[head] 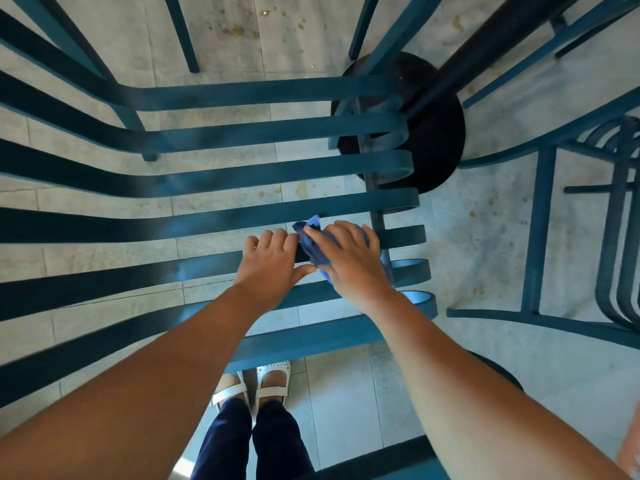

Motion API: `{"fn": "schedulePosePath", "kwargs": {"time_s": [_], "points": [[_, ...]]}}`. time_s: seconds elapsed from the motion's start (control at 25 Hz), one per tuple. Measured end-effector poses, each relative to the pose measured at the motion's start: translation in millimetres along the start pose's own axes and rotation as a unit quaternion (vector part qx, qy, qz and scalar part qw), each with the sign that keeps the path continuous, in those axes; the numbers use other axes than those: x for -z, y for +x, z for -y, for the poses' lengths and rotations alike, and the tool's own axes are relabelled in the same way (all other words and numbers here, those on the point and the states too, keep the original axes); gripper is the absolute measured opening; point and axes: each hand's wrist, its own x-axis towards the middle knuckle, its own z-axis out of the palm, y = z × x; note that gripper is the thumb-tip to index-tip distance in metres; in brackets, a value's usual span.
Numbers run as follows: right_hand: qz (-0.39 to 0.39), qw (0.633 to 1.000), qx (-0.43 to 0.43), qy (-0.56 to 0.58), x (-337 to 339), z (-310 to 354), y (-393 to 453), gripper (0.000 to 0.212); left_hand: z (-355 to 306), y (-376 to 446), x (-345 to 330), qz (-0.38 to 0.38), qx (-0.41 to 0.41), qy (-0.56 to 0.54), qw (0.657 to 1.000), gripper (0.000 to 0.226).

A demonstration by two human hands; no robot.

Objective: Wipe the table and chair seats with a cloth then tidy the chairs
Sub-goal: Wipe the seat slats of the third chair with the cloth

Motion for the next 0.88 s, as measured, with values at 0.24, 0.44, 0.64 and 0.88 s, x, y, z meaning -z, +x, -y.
{"fn": "schedulePosePath", "kwargs": {"time_s": [0.24,0.44,0.64,0.88], "points": [[0.017,0.996,-0.087,-0.011,15.1,-42.4,-11.6,0.048,-9.3,6.2,10.6,0.095,0.057,0.001,0.994,0.066],[-0.025,0.969,-0.241,0.048,23.5,-48.8,-18.1,0.041,-9.3,-2.0,2.5,0.015,0.049,0.022,0.998,0.059],[0.012,0.915,-0.396,0.07,37.4,-31.2,-11.2,0.046,0.7,-25.8,-3.2,0.002,0.005,0.008,1.0,0.062],[0.149,0.898,-0.413,-0.033,57.9,-16.1,-4.8,0.074,34.2,-66.3,-1.9,0.078,-0.016,0.038,0.996,0.076]]}}
